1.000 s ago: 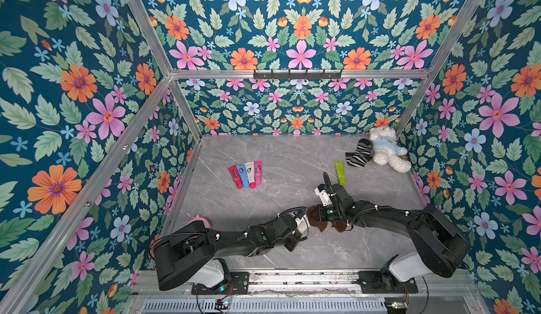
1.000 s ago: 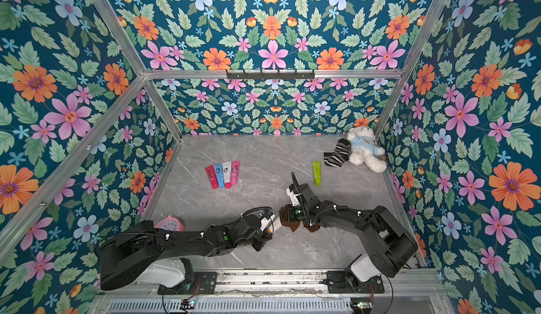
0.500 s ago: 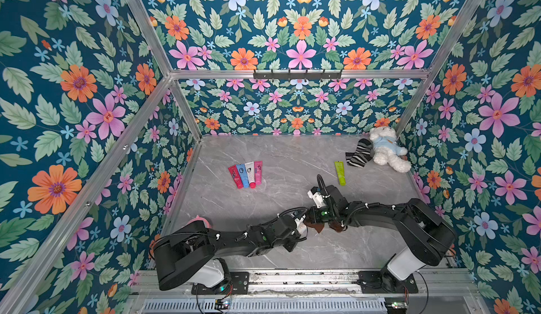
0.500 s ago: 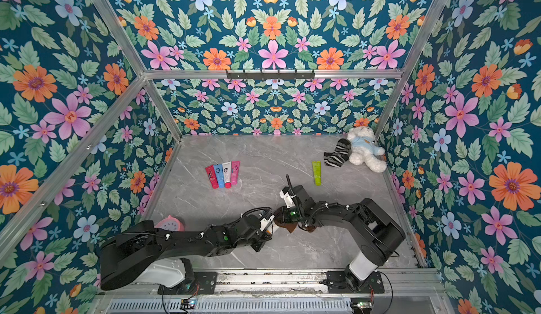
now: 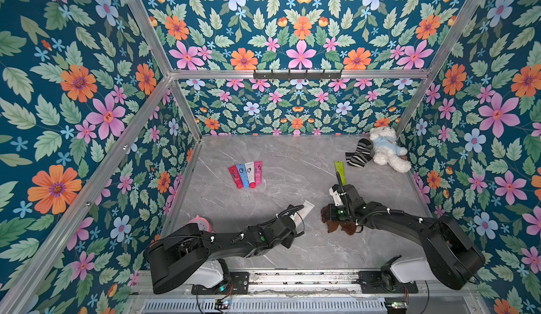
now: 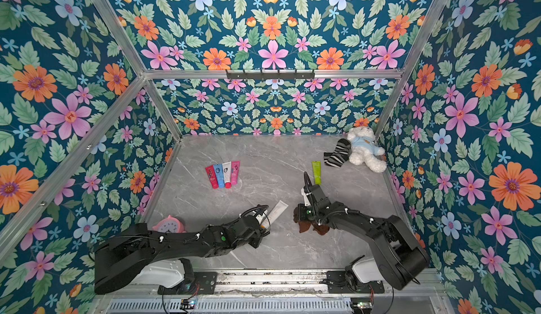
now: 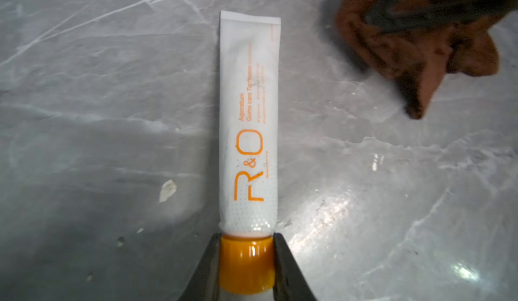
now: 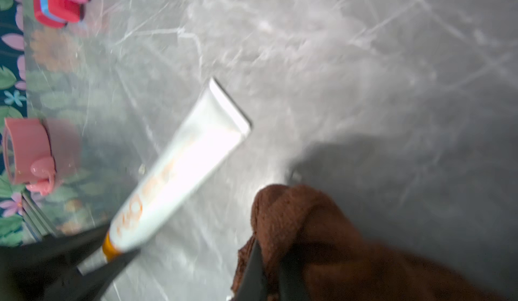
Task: Wipe the surface of the toothpaste tube
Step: Wipe the dirt from the toothpaste tube, then adjust the toothpaste at the center of the board.
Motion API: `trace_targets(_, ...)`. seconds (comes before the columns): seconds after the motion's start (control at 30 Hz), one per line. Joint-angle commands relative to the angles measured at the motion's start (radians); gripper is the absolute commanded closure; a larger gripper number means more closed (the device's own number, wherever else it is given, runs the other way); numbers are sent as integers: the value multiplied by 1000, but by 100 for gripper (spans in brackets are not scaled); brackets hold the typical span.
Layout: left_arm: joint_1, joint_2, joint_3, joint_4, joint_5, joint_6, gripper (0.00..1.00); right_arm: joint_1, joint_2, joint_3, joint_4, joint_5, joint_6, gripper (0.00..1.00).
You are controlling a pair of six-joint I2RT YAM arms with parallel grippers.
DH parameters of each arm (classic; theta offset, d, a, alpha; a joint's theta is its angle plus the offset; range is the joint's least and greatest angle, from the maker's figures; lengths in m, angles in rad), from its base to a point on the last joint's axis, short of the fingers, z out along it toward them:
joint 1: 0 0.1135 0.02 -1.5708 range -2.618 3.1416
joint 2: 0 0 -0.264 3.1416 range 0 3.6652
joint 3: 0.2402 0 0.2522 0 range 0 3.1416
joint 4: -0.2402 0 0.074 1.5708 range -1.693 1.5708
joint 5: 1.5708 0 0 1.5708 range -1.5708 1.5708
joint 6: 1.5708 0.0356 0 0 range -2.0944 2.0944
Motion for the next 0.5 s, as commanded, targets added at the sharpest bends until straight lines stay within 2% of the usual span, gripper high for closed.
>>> trace_targets(0.0, 1, -13, 3, -71, -124, -124, 100, 40, -66, -27, -111, 37, 28, 100)
trace_targets(0.03, 0, -13, 9, -76, -119, -134, 97, 49, -89, -41, -120, 36, 31, 100)
trace_targets(0.13, 0, -7, 28, -69, -47, -149, 71, 50, -147, -91, -142, 33, 31, 100)
trace_targets(0.23, 0, 7, 71, -93, 7, -183, 52, 50, -210, -132, -132, 9, 38, 100)
trace_targets(0.37, -3, 8, 94, -53, 77, -202, 39, 50, -271, -158, -130, 11, 51, 100)
trace_targets(0.47, -2, 12, 112, -47, 81, -202, 37, 50, -278, -158, -130, 11, 50, 100)
